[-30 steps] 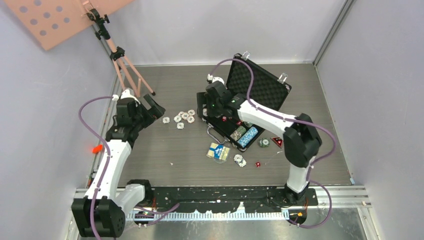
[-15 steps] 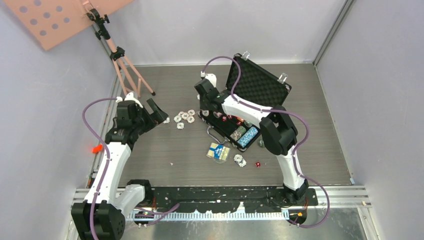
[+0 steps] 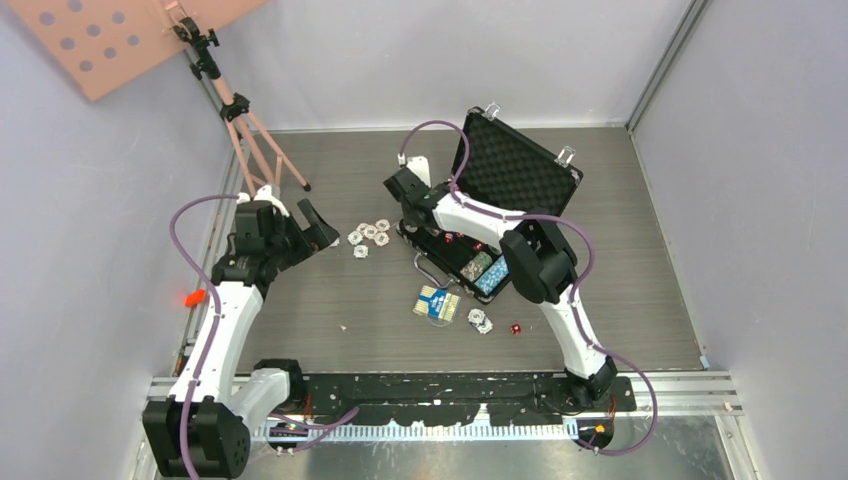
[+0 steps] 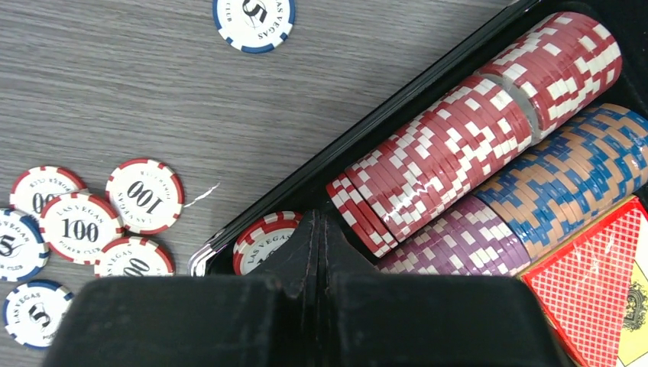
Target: Pack up texas hold em set
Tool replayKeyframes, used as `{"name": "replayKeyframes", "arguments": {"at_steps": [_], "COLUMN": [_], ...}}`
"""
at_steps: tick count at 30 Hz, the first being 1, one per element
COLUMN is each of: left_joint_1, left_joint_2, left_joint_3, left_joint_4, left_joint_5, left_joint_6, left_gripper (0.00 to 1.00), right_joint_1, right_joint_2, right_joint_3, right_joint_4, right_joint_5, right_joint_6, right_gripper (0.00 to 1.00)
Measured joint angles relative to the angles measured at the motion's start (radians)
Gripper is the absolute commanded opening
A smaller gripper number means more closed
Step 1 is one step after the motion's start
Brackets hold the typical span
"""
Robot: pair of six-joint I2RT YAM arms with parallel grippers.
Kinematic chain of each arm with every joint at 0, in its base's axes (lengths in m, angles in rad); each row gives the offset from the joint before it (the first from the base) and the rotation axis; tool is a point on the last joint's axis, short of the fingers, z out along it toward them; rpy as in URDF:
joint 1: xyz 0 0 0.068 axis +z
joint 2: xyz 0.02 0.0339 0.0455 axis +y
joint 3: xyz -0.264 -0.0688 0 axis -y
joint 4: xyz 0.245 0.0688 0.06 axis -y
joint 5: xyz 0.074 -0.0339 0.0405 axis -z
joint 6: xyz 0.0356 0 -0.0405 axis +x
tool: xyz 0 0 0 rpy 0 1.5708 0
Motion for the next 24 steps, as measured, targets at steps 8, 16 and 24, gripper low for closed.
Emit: {"name": "replayKeyframes", "arguments": {"at_steps": [8,16,24], "left_joint_1": [0.000,0.000,0.000], "left_joint_2": [0.014,0.019,0.021], "left_joint_3": [0.002,0.002,0.002], "left_joint_4": [-0.008,-0.010,-0.010], "left_joint_5": [0.010,0.015,0.023], "left_joint_6": [0.007,0.017,0.018], "left_gripper": [0.96,0.96,0.96], "right_joint_1": [-0.005,-0.047,-0.091], "right_joint_2": [0.032,0.039,0.036], "right_joint_3": [0.008,0.023,0.023], "right_joint_4": [-0.005,-0.014,-0.006], "right_joint_5": [0.000,-0.155,-0.348], "right_joint_6": [0.000,-0.016,-0.117], "right_gripper": [0.00,0.01,0.00]}}
